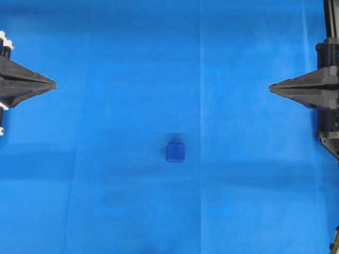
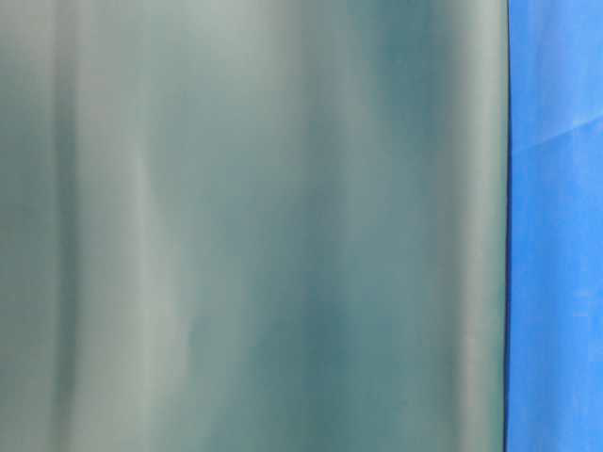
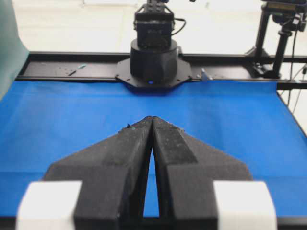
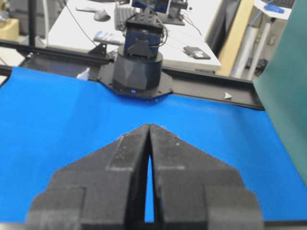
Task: Handover the blue block to the right arm after grasping it with the left arm, then place it in the designated position.
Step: 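Move the left gripper open toward the small blue cube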
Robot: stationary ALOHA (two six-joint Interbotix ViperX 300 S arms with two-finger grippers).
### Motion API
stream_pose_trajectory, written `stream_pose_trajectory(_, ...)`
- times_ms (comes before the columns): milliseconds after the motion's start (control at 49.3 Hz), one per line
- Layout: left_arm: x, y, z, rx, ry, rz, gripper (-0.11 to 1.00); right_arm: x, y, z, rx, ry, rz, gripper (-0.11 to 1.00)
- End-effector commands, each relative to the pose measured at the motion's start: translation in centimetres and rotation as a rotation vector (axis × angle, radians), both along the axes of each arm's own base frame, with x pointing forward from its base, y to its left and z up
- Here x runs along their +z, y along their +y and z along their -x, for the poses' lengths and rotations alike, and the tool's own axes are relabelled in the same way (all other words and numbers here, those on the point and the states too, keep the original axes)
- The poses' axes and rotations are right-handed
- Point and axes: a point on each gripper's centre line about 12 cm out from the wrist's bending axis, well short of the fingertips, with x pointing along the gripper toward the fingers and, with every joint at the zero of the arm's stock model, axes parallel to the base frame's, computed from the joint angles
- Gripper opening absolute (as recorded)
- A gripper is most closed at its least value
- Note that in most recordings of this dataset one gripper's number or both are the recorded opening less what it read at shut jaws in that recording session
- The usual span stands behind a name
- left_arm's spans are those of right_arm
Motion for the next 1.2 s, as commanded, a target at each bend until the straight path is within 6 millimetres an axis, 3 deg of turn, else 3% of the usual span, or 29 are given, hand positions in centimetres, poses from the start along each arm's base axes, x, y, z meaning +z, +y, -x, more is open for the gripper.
stream_pose_trajectory(0, 0.38, 0.09, -0.18, 0.003, -0.011, 0.008, 0.0, 0.57, -0.17, -0.3, -0.008, -0.011, -0.006, 0.01)
stream_pose_trajectory(730, 0.11, 0.08, -0.17, 0.004, 0.005, -0.003, 0.0, 0.52, -0.24, -1.07, -0.011, 0.049, -0.023, -0.01)
stream_pose_trajectory(790, 0.11, 0.08, -0.17, 0.003, 0.005, 0.0, 0.04, 0.55, -0.25, -1.11, -0.011, 0.049, -0.026, 0.07)
stream_pose_trajectory(831, 0.11, 0.08, -0.17, 0.003, 0.005, 0.003, 0.12, 0.55, -0.26, -1.11, -0.012, 0.049, -0.032, 0.15)
stream_pose_trajectory(1074, 0.09, 0.08, -0.12, 0.003, 0.005, 0.0, 0.81, 0.61, -0.61, -1.18, -0.029, 0.053, -0.048, 0.85)
stream_pose_trajectory(1176, 0.13, 0.08, -0.12, 0.003, 0.005, 0.006, 0.93, 0.62, -0.74, -1.19, -0.035, 0.056, -0.05, 0.97)
